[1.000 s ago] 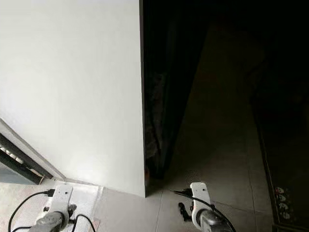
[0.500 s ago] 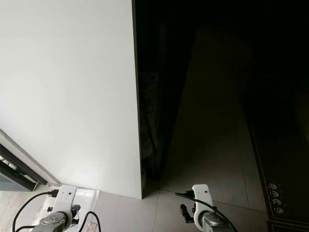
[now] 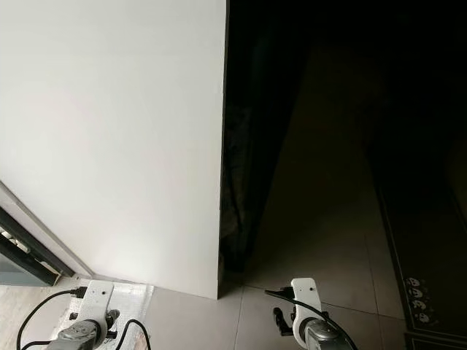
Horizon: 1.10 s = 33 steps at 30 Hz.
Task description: Restocking fridge
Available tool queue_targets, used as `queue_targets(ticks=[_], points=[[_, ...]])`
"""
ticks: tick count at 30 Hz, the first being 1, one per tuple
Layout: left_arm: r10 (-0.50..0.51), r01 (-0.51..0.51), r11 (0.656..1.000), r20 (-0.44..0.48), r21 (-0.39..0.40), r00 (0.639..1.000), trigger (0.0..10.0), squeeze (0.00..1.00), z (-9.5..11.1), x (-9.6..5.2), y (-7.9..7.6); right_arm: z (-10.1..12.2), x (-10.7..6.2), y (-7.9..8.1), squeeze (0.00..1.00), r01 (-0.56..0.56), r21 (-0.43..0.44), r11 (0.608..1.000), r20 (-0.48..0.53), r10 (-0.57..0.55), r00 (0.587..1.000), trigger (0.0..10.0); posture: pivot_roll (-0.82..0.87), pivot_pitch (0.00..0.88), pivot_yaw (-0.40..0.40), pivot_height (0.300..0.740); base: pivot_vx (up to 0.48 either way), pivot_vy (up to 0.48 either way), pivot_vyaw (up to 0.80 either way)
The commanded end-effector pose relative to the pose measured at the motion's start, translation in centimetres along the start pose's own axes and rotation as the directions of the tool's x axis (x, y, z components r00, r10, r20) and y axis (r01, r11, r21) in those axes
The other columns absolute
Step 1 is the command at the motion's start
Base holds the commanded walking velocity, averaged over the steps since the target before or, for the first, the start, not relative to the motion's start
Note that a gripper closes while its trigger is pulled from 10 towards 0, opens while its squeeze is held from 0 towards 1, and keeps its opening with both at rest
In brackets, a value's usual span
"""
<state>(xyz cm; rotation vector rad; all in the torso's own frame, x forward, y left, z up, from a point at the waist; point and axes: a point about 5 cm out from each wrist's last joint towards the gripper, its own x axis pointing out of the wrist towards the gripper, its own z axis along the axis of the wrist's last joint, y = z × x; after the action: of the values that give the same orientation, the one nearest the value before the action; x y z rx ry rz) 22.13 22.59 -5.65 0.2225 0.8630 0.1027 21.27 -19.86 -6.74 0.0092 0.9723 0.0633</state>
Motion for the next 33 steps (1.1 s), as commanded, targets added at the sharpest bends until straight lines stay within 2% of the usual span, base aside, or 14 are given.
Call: queue_targets(ticks=[1,6,24,29,33], points=[[-0.004,0.004,1.000,-0.021,-0.003,1.000,10.0,0.00,-0.33,-0.03,-0.23,-0.24,-0.10,-0.37,0.00,0.012,0.015,1.000,0.002,-0.012,1.000,10.0,-0.09,0.066,-0.006,0.740,0.000,0.000,0.00],[-0.006,0.006,1.000,-0.021,-0.004,1.000,10.0,0.00,-0.33,-0.03,-0.24,-0.22,-0.10,-0.37,0.00,0.016,0.017,1.000,0.005,-0.017,1.000,10.0,-0.09,0.066,-0.006,0.740,0.000,0.000,0.00],[0.001,-0.001,1.000,-0.026,0.000,1.000,10.0,0.00,-0.32,-0.02,-0.20,-0.26,-0.10,-0.49,0.00,0.044,0.037,0.998,0.006,-0.044,0.999,10.0,-0.09,0.072,-0.006,0.740,0.303,0.000,0.00],[0.008,-0.008,1.000,-0.023,0.006,1.000,10.0,0.00,-0.29,-0.02,-0.15,-0.24,-0.10,-0.49,0.00,0.045,0.040,0.998,0.011,-0.045,0.999,10.0,-0.09,0.073,-0.005,0.740,0.061,0.000,-0.69],[0.010,-0.009,1.000,-0.022,0.009,1.000,10.0,0.00,-0.27,-0.01,-0.14,-0.20,-0.10,-0.49,0.00,0.049,0.045,0.998,0.018,-0.050,0.999,10.0,-0.09,0.073,-0.006,0.740,0.000,0.000,0.00]])
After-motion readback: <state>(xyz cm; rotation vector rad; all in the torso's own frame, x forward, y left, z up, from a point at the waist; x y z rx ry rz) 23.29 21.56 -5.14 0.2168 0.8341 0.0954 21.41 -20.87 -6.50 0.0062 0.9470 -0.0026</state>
